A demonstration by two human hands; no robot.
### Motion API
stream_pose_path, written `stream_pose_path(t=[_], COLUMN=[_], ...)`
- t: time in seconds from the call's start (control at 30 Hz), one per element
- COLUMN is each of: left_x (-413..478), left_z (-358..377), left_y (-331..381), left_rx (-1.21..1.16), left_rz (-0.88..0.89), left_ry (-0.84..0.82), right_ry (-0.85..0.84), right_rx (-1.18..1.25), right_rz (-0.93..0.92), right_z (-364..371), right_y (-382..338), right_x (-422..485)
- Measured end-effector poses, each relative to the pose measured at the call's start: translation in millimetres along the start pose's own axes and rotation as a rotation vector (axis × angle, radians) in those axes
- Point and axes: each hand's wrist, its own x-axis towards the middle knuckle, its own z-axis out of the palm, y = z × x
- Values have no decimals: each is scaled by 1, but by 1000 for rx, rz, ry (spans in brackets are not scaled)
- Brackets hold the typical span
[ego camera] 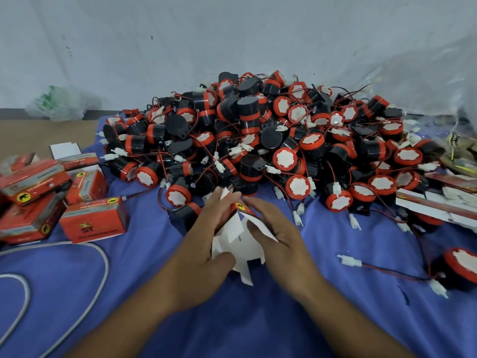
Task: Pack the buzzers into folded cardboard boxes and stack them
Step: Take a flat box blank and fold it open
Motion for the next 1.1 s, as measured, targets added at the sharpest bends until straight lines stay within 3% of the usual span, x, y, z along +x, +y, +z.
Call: stream_pose_path(t=[0.13, 0.33, 0.53, 0.7, 0.8, 0.97, 1.1], left_x=[-2, 3, 2, 1, -1, -1, 0], left_z=[-3, -17, -19, -16, -16, -11, -10], left_y=[2, -10, -14, -14, -19, -16, -12], left_rx=[-451, -568, -631, -480, -399, -259, -109], left_rz=[-28, -21, 19, -50, -79, -143, -169], left_ry=[-112, 109, -25, -1, -54, -101, -39], right_ry=[-174, -504, -637, -551, -416, -94, 38], right_rx=[215, 290, 132, -81, -194, -164, -301], right_rz=[93, 111, 72, -13, -75, -24, -55], right_z=[-8, -19, -22, -25, -25, -18, -6], right_y=[-6, -11, -11, -9, -3, 2, 2], right_x=[-1, -2, 2, 3, 4, 6, -3])
